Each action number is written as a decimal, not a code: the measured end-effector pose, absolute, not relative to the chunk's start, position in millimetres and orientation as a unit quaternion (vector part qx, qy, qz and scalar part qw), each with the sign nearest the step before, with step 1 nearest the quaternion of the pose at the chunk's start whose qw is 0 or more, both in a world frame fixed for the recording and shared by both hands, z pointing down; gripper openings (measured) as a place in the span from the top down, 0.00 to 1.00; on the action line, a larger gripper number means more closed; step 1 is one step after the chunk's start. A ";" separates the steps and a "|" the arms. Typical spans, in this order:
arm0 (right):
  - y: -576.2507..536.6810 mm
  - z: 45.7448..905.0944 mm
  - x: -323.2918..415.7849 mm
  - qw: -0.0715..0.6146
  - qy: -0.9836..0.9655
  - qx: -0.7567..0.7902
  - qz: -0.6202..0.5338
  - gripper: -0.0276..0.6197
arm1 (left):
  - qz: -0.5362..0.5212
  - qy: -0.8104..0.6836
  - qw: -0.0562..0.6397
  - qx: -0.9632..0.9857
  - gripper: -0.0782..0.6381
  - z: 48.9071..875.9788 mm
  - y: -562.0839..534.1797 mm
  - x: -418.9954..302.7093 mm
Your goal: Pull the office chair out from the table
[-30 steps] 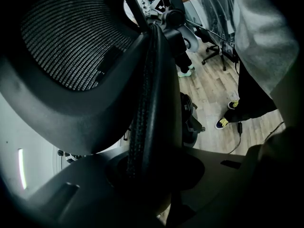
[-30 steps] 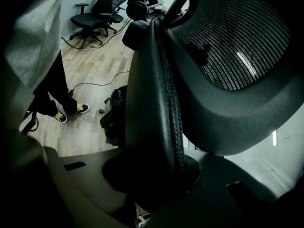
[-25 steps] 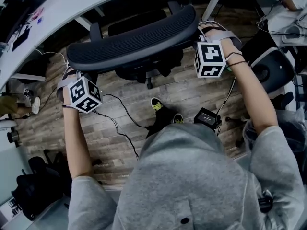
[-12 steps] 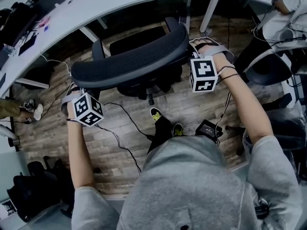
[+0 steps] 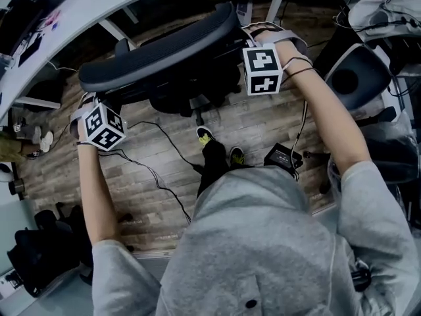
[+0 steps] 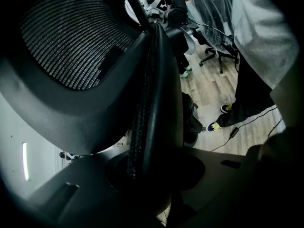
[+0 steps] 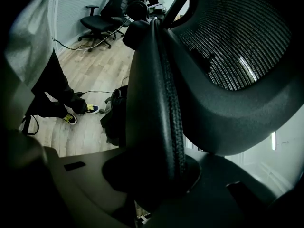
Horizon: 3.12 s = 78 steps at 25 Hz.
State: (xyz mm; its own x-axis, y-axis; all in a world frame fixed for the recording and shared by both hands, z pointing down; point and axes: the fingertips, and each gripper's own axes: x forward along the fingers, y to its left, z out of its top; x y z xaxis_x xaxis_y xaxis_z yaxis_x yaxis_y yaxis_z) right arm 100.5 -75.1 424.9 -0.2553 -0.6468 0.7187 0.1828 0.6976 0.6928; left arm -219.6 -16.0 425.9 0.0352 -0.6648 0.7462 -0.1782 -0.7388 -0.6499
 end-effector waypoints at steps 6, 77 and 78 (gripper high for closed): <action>-72.2 423.7 101.1 0.584 -0.711 0.165 -0.356 0.82 | -0.624 0.306 0.197 -0.691 0.75 425.0 -13.8 -217.2; 282.1 326.7 83.2 0.067 -0.867 0.493 0.027 0.91 | -0.082 0.623 -0.018 -0.778 0.87 340.0 324.0 -175.5; 283.0 327.8 82.5 0.070 -0.867 0.493 0.025 0.91 | -0.081 0.623 -0.020 -0.777 0.87 341.1 325.2 -175.4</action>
